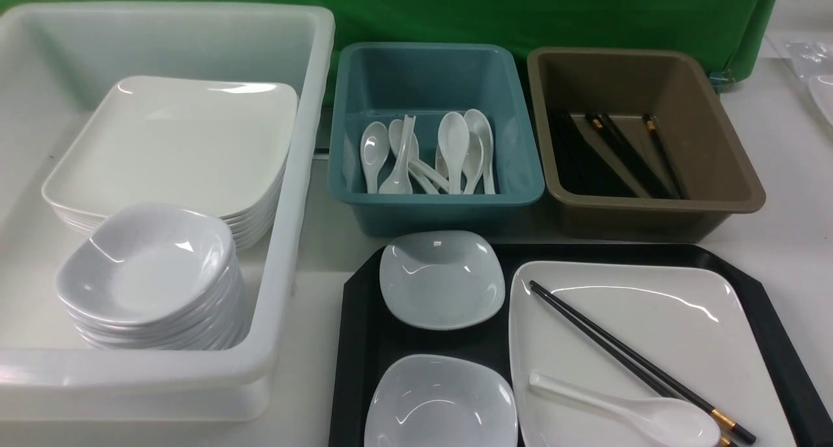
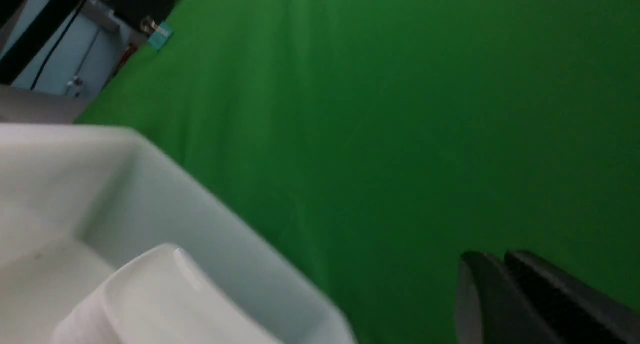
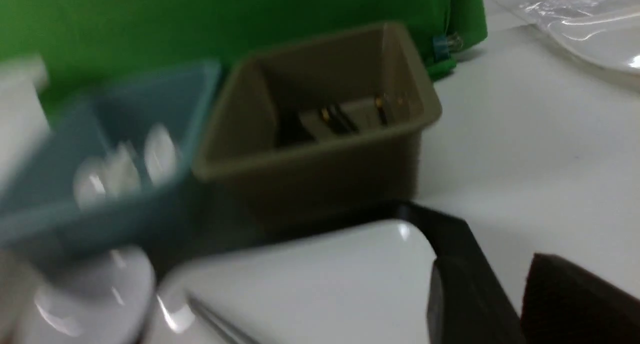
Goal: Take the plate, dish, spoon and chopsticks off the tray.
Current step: Use the right arm to grab a soup spoon from the plate
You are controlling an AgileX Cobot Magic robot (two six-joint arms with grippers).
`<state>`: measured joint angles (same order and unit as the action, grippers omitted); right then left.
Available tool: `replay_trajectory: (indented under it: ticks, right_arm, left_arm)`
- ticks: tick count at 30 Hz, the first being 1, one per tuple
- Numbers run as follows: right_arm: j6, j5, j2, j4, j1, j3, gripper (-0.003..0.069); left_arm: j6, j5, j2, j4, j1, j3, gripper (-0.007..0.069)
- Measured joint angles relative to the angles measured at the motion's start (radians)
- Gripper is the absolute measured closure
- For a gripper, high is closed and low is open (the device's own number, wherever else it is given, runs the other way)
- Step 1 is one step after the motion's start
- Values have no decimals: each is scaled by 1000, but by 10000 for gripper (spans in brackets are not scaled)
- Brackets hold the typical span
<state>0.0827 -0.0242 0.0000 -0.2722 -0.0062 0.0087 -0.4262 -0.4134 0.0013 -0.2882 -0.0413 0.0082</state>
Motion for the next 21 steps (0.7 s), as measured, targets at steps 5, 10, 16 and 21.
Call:
replay_trajectory:
  ticks: [5, 10, 16, 21]
  right_arm:
    - [304, -175, 0, -23, 0, 0, 418]
    - [348, -229, 0, -25, 0, 0, 418]
    - [383, -117, 16, 156, 42, -170, 554]
    - [225, 440, 244, 288, 177, -612, 634]
  left_arm:
    - [-230, -31, -1, 65, 0, -71, 608]
    - [-342, 246, 29, 275, 0, -332, 608]
    - [-103, 780, 238, 298, 0, -714, 608]
    - [372, 1282, 519, 59, 0, -936, 608]
